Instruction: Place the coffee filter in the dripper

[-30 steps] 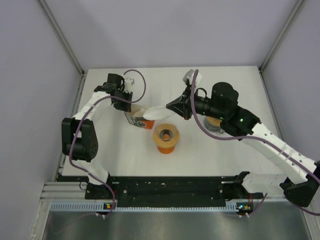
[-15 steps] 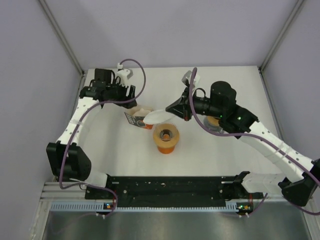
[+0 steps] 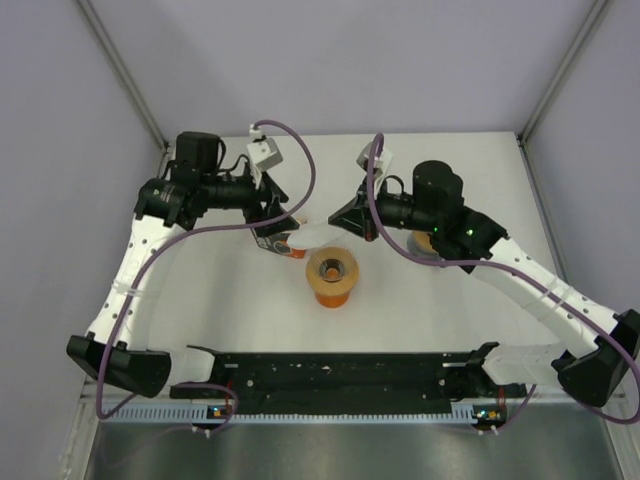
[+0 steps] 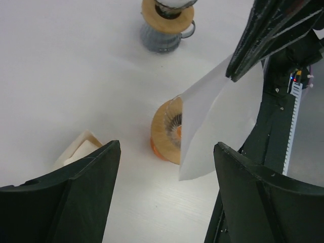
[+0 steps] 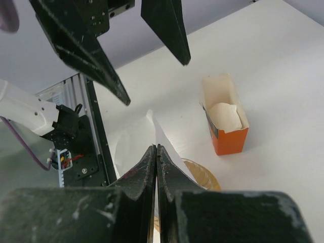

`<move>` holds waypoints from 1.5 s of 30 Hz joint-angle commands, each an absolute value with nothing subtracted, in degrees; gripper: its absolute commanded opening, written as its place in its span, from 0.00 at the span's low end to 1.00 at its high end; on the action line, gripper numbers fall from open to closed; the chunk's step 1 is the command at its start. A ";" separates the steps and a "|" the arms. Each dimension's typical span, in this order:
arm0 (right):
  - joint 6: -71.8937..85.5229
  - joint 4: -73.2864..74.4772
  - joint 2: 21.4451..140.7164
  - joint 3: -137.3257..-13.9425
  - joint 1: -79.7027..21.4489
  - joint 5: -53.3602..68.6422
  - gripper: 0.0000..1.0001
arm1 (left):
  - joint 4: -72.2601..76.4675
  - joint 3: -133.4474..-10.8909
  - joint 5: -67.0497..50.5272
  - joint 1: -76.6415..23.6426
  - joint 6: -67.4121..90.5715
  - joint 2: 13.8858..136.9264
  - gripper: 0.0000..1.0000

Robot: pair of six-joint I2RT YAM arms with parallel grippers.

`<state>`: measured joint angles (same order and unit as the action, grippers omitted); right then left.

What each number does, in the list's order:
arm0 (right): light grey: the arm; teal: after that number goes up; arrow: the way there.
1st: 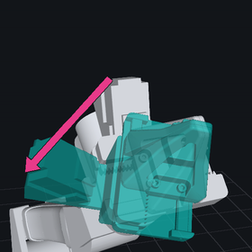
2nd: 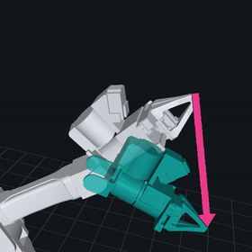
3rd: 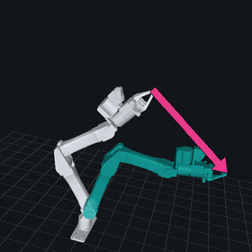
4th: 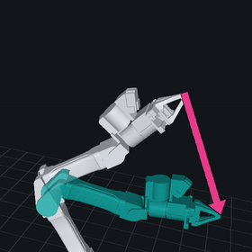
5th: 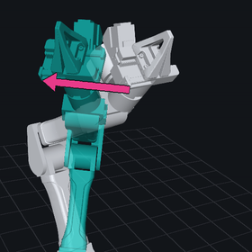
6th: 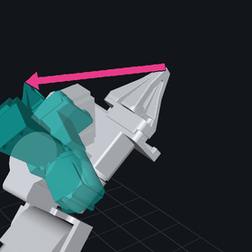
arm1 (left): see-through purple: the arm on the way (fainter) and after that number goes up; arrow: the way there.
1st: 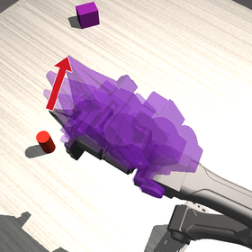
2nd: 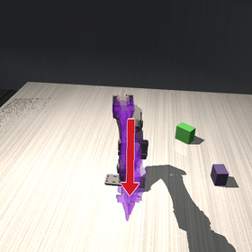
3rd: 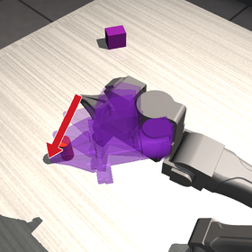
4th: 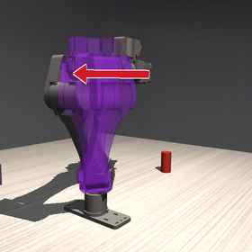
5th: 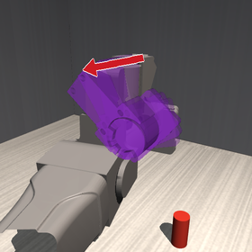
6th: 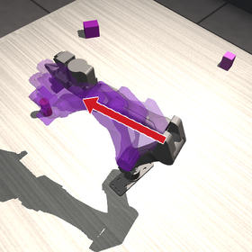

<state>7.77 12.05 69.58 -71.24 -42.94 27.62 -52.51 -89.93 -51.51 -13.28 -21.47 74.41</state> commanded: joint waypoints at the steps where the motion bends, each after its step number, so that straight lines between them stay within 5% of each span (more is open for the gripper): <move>1: 8.17 10.28 69.70 -72.25 -42.54 29.35 0.00 | -56.16 -90.97 -47.12 -18.45 -25.40 75.32 0.79; 6: 8.26 10.37 69.78 -71.98 -42.45 29.53 0.00 | -54.23 -90.70 -43.77 -21.70 -24.52 77.25 0.66; 12: 8.17 10.28 69.96 -71.98 -42.45 29.88 0.00 | -52.12 -88.60 -41.14 -24.78 -23.47 78.22 0.63; 13: 8.17 10.20 69.87 -71.90 -42.28 29.97 0.00 | -51.86 -88.42 -40.96 -25.13 -23.12 78.31 0.55; 17: 8.17 10.63 69.61 -71.54 -41.57 28.40 0.00 | -51.77 -88.42 -40.43 -25.31 -20.49 78.14 0.00; 22: 5.37 13.53 67.33 -71.89 -41.31 18.12 0.23 | -52.20 -89.21 -32.02 -25.40 -12.06 78.48 0.00; 26: 3.26 13.71 65.31 -72.51 -42.36 15.21 0.30 | -56.24 -90.53 -30.85 -26.36 -9.32 79.98 0.00; 36: -5.36 19.59 70.48 -74.62 -52.03 13.27 0.02 | -58.97 -91.14 -30.49 -29.62 -7.12 82.09 0.00; 45: -9.58 19.34 72.95 -74.62 -52.47 11.43 0.00 | -61.61 -91.40 -37.62 -31.46 -8.79 82.53 0.00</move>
